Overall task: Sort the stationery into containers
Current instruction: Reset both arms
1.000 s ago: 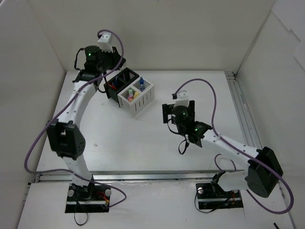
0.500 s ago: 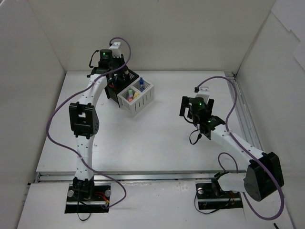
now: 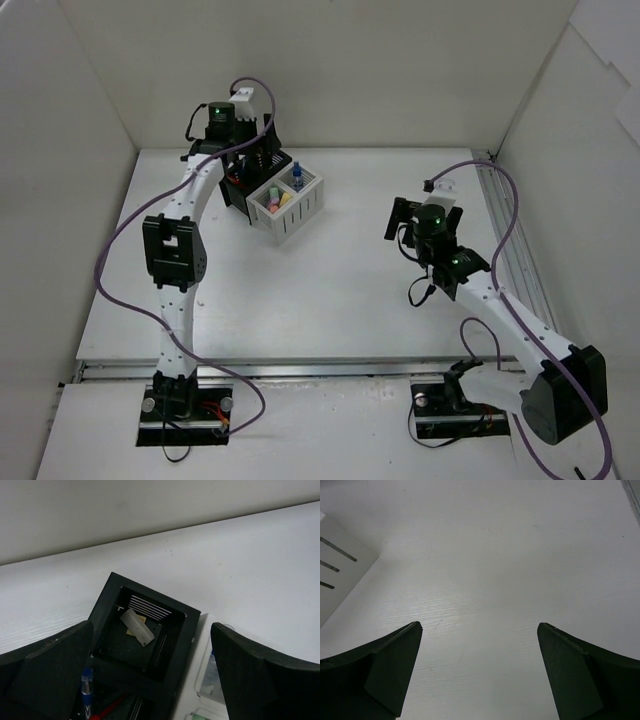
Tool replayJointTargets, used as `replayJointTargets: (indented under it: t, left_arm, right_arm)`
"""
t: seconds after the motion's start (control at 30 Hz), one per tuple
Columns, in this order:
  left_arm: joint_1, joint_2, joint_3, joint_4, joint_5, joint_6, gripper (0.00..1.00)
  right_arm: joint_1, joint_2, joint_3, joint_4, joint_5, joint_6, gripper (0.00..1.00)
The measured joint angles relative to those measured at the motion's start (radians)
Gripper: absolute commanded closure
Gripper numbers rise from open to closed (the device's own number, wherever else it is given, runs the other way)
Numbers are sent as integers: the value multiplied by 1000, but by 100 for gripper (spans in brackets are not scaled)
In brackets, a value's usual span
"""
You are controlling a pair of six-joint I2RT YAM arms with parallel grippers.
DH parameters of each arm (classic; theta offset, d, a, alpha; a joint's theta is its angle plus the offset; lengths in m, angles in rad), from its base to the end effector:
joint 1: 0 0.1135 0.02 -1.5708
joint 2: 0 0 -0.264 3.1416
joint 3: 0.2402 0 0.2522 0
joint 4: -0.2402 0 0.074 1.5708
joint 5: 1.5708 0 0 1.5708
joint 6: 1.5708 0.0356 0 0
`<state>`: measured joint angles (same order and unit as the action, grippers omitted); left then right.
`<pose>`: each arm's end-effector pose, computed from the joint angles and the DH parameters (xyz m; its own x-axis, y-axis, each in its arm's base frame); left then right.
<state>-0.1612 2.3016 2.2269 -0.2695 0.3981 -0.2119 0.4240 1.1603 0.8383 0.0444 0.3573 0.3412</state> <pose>0.5362 -0.1012 0.3156 -0.4325 -0.1261 -0.8928 0.4267 0.8436 -0.3259 0.2505 0.0994 0.3055 -0.2618 0.2258 -0.9383 0.0093 0.9728 0.2315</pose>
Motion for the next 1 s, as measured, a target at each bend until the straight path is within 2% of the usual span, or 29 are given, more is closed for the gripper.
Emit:
replayJointTargets:
  t: [0.1,0.2,0.37,0.5,0.6,0.77,1.0]
  left_arm:
    - [0,-70,-40,-19,9,-1,0]
    - [-2,-245,-208,-19,11,0,0]
    - [-21,-731,-703,59,-87,-23,0]
    - [-36,-1162,-1146,113,-200,-106,0]
    - [-36,-1373,-1382,88,-287,-173,0]
    - [-34,-1594,-1556,-68,-457,-262,0]
    - [-34,-1863,-1610,-146,-562,-324,0]
  right_arm:
    - [0,-78,-24,-2,1,6,2]
    - [0,-163,-60,-11,10,16,2]
    - [-5,-302,-126,-65,42,32,2]
    - [-7,-420,-179,-114,57,44,2]
    - [-11,-489,-204,-132,64,53,2]
    - [-11,-562,-237,-164,101,81,2]
    - [-11,-579,-249,-186,135,115,2]
